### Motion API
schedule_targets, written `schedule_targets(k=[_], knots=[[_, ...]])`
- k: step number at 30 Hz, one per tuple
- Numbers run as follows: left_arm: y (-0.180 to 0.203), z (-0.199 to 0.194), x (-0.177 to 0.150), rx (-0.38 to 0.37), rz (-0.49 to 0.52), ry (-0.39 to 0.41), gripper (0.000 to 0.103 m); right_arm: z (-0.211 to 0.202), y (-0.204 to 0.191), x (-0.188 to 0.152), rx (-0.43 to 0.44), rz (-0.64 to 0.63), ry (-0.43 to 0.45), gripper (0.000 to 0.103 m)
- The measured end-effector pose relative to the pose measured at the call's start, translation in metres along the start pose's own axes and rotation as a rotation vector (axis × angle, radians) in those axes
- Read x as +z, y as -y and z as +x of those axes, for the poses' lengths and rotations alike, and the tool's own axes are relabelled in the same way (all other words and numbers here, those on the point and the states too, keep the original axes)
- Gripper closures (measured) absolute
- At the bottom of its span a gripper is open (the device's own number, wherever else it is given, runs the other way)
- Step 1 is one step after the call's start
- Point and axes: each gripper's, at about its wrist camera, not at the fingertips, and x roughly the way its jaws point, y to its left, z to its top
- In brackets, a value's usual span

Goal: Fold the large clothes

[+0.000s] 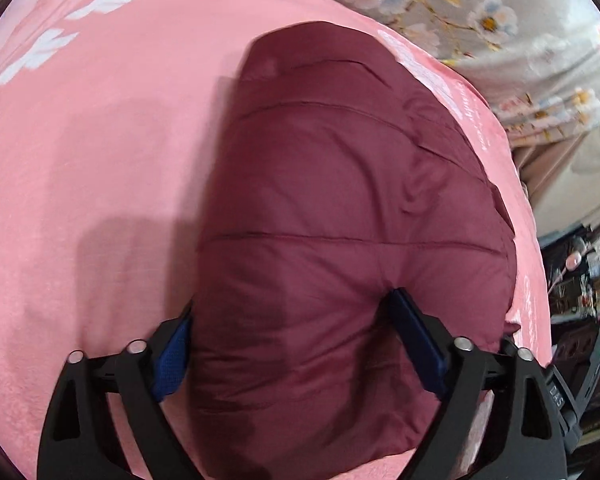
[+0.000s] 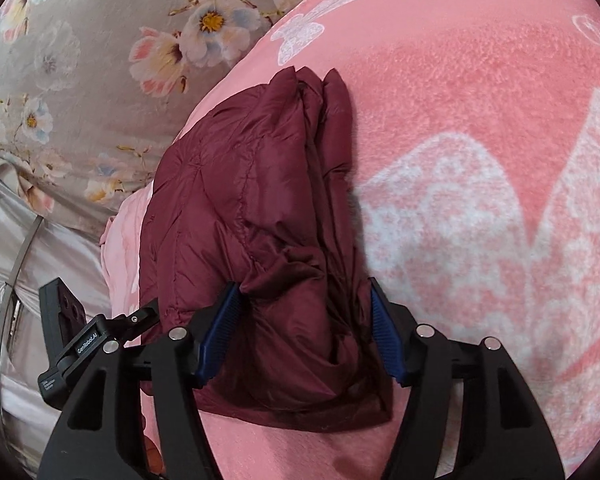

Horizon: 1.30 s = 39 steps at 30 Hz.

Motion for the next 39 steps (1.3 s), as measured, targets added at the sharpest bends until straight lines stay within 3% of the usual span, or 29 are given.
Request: schedule_targets(k=[3, 5, 7, 10, 15, 19, 26, 33, 39], knots=[[0.011, -0.005, 0.000, 0.031, 0.044, 0.024, 0.028, 0.006, -0.007, 0.002, 0.007, -0.015, -0.019, 0.058], [0.017, -0.015, -0.001, 0.052, 0.091, 0.050, 0.042, 0.001, -0.021, 0.003, -0.024, -0.080, 0.000, 0.080], [0.022, -0.028, -0.002, 0.057, 0.139, 0.084, 0.065, -0.007, -0.041, 0.003, -0.080, -0.162, 0.038, 0.087], [0.027, -0.048, 0.005, 0.020, 0.182, 0.126, 0.075, -0.021, -0.066, 0.003, -0.113, -0.236, 0.110, 0.090], [0.043, -0.083, 0.018, -0.004, 0.277, 0.230, 0.078, -0.048, -0.110, 0.014, -0.097, -0.358, 0.237, 0.092], [0.052, -0.118, 0.041, -0.027, 0.355, 0.372, 0.078, -0.059, -0.144, 0.033, -0.062, -0.430, 0.329, 0.092], [0.037, -0.142, 0.110, -0.018, 0.432, 0.584, 0.078, -0.030, -0.215, 0.087, 0.039, -0.546, 0.442, 0.092], [-0.027, -0.108, 0.176, 0.030, 0.431, 0.634, 0.077, 0.082, -0.237, 0.123, 0.132, -0.532, 0.359, 0.091], [-0.086, -0.034, 0.205, 0.113, 0.400, 0.522, 0.077, 0.175, -0.235, 0.113, 0.073, -0.532, 0.259, 0.091]])
